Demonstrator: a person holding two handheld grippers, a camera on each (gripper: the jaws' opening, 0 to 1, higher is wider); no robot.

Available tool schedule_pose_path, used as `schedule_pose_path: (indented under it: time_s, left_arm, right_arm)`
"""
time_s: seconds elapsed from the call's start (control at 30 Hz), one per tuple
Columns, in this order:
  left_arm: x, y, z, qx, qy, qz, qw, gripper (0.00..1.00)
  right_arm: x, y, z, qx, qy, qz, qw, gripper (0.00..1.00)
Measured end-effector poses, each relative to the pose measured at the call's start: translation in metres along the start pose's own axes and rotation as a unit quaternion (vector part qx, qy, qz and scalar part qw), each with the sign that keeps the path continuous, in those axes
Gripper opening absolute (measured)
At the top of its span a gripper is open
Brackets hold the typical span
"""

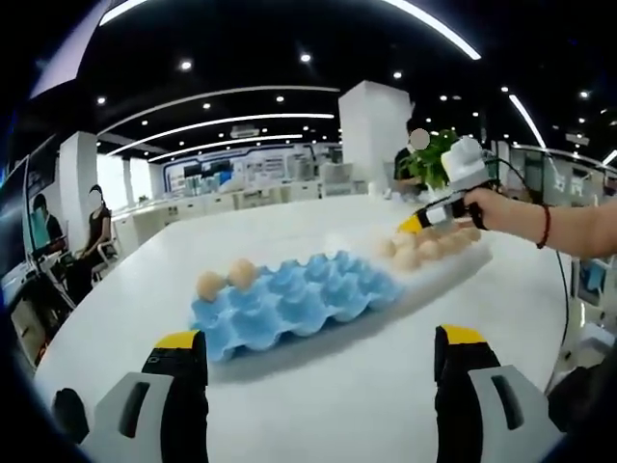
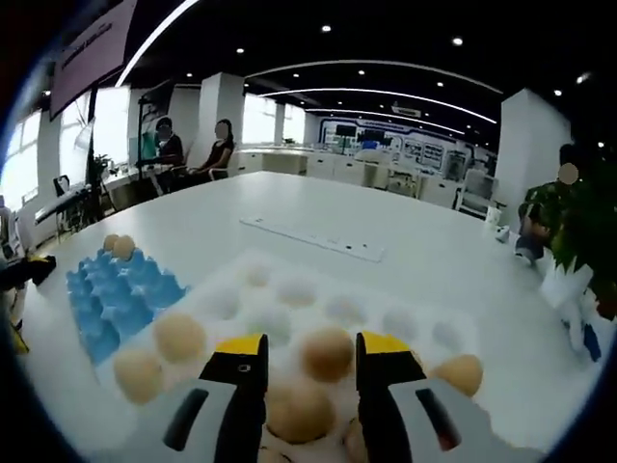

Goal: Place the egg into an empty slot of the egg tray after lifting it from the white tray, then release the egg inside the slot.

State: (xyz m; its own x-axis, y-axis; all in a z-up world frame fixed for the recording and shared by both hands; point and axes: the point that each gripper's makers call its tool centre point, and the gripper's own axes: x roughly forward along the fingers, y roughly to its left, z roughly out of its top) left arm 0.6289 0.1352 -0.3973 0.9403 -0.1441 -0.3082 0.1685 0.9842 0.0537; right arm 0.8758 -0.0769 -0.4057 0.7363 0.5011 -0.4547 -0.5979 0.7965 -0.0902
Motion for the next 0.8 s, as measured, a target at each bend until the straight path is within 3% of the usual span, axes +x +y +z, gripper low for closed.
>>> schedule_pose_path:
  time_s: [0.17, 0.3, 0.4, 0.6, 0.7, 0.73, 0.8]
  left_arm:
    - [-0.002, -0.002, 0.001, 0.009, 0.0, 0.004, 1.0, 1.0]
    - [-0.003, -0.001, 0.002, 0.028, 0.004, 0.013, 0.9995, 1.0]
    - [0.0, 0.004, 0.001, 0.026, 0.006, 0.012, 0.9996, 1.0]
    - [-0.001, 0.01, -0.002, 0.026, 0.012, 0.015, 0.9995, 1.0]
    - [-0.003, 0.012, -0.002, 0.021, 0.013, 0.018, 0.9995, 1.0]
    - [-0.003, 0.013, -0.003, 0.017, 0.013, 0.018, 0.9996, 1.0]
    - [-0.003, 0.014, -0.003, 0.014, 0.013, 0.018, 0.9997, 1.0]
  right_arm:
    - [0.006, -0.003, -0.005, 0.019, 0.023, -0.007, 0.9995, 0.37]
    - [0.008, -0.006, -0.013, -0.002, 0.041, -0.022, 0.9989, 0.34]
    - [0.011, -0.003, -0.013, 0.006, 0.047, -0.024, 0.9986, 0.34]
    - [0.006, -0.003, -0.015, 0.024, 0.047, -0.027, 0.9982, 0.32]
    - [0.015, -0.012, -0.011, 0.042, 0.041, -0.036, 0.9977, 0.27]
    - [0.017, -0.01, -0.012, 0.052, 0.042, -0.025, 0.9974, 0.27]
    - [0.004, -0.005, -0.016, 0.048, 0.039, -0.029, 0.9976, 0.27]
